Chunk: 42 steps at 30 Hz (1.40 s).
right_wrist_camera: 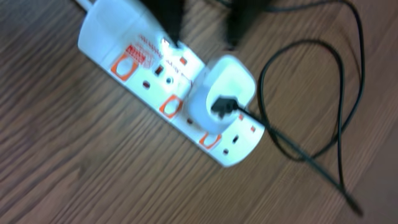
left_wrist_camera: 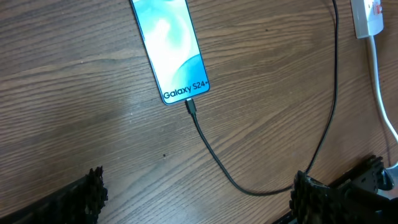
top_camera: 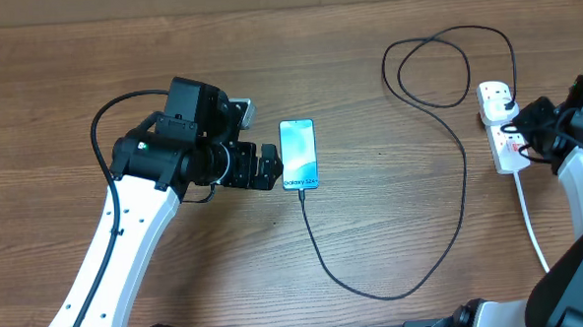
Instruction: Plug charger to phone and switch on socket
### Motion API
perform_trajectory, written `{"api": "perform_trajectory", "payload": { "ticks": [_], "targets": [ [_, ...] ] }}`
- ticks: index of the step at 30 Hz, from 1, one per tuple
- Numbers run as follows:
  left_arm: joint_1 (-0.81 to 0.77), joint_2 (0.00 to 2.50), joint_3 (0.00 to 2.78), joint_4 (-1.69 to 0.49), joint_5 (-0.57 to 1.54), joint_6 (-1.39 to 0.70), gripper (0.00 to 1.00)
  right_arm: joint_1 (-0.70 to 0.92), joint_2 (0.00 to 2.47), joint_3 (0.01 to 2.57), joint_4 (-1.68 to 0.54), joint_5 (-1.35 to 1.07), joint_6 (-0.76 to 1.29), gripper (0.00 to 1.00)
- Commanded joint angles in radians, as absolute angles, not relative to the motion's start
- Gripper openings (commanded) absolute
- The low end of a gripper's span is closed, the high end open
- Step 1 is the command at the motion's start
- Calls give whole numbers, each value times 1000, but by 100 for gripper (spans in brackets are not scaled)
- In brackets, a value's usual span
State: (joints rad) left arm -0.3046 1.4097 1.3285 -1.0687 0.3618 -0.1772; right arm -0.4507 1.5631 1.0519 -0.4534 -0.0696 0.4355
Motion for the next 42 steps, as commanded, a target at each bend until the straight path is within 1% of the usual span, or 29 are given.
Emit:
{"api": "perform_trajectory", "payload": {
  "ticks": [1, 4, 19, 32, 42],
  "targets": [
    [-308, 1404, 1330, -1066, 358, -184, 100, -489, 1607, 1115, -422, -27, 470, 7],
    [-308, 1404, 1330, -1066, 358, -184, 100, -514, 1634, 1128, -403, -39, 472, 4],
    [-308, 1404, 1330, -1067, 359, -184, 100, -532, 1800, 1128, -337, -133, 471, 4],
    [-308, 1404, 1330, -1069, 358, -184, 100, -531, 1823, 1128, -295, -137, 471, 4],
    [-308, 1404, 1330, -1071, 358, -183, 100, -523, 1876, 1128, -264, -196, 464, 4]
  ]
}}
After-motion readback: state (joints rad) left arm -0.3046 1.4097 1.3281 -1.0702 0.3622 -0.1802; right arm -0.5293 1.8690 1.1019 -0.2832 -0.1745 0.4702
